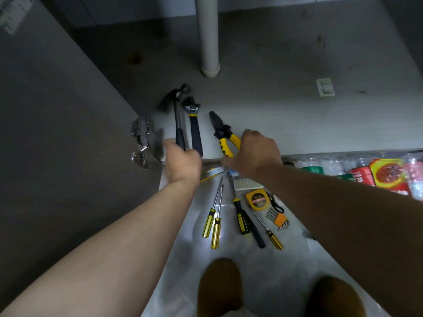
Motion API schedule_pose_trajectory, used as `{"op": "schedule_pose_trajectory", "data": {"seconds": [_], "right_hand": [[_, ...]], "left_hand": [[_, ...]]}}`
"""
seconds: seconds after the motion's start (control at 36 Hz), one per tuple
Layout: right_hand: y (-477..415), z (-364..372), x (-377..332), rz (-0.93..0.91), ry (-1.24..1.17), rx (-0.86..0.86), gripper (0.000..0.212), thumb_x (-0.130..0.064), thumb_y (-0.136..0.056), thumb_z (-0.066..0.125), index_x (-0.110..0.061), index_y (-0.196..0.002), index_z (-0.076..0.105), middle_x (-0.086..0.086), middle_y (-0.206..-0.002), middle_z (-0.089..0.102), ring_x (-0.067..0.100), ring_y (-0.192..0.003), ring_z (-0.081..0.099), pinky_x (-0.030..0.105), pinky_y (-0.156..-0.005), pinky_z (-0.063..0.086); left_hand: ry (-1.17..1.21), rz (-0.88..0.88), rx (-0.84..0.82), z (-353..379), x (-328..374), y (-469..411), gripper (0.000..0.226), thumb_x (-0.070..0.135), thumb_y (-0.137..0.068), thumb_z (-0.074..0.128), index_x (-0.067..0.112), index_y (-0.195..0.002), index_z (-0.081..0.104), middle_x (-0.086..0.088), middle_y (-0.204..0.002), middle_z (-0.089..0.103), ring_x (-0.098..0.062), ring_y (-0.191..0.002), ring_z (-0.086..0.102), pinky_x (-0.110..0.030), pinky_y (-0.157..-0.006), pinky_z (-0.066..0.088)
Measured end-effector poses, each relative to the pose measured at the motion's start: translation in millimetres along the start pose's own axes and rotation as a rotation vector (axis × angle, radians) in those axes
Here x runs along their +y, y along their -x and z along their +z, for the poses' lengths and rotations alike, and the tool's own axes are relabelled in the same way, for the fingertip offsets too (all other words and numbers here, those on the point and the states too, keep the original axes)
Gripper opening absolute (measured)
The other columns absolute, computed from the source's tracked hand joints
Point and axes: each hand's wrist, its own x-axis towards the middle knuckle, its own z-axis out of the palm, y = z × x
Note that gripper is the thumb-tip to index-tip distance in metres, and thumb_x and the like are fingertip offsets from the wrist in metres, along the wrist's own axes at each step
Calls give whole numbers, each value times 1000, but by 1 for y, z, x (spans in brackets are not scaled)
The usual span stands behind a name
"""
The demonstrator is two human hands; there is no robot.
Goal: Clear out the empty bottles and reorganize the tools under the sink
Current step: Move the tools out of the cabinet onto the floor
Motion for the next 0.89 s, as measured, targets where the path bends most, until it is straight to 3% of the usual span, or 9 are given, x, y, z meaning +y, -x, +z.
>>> {"op": "schedule_pose_trajectory", "data": {"seconds": [0.17,0.28,0.36,0.47,0.56,0.67,0.89], "right_hand": [[62,13,31,115,-231,-34,67,-61,-67,77,-18,-107,45,4,-105,58,28,-95,62,35,-75,49],[105,30,47,169,-318,-68,63,-58,-65,76,-28,-107,39,-2,-106,59,26,-97,62,34,-77,47],[130,42,57,177,-320,-125,62,-58,-64,74,-34,-108,38,-6,-102,56,24,-96,61,33,-78,44],[154,58,71,176,-274,-221,69,-65,-65,67,-37,-122,41,-3,-111,64,24,-100,64,34,-82,48],[161,68,77,175,-210,-281,77,-70,-66,65,-34,-130,42,-2,-116,64,24,-107,63,33,-83,45],[165,77,82,197,-173,-401,72,-68,-67,64,-32,-126,45,-1,-114,66,24,-106,64,32,-86,49],[171,92,84,320,-165,-535,59,-66,-72,65,-26,-112,49,-3,-93,67,17,-74,70,38,-81,60]], "left_hand": [[-182,149,-88,-28,-47,56,25,6,-84,49,25,-99,42,5,-74,51,-37,-75,54,-40,-65,42],[-336,197,-200,-51,-90,90,36,6,-80,48,36,-96,35,6,-71,55,-26,-63,53,-36,-56,37],[-374,136,-292,-65,-116,108,37,3,-81,49,34,-93,35,7,-70,56,-21,-62,55,-35,-53,37],[-356,18,-337,-76,-138,121,33,-4,-86,46,27,-99,41,2,-76,57,-29,-75,59,-45,-69,52],[-328,-81,-328,-79,-148,121,29,-7,-89,44,17,-105,43,0,-77,56,-30,-78,58,-49,-77,54],[-261,-207,-327,-77,-154,112,34,-13,-85,39,13,-107,40,-7,-82,52,-31,-78,54,-48,-77,52],[-127,-316,-268,-63,-157,84,34,-7,-92,42,20,-112,40,-5,-87,50,-27,-83,50,-43,-77,49]]}}
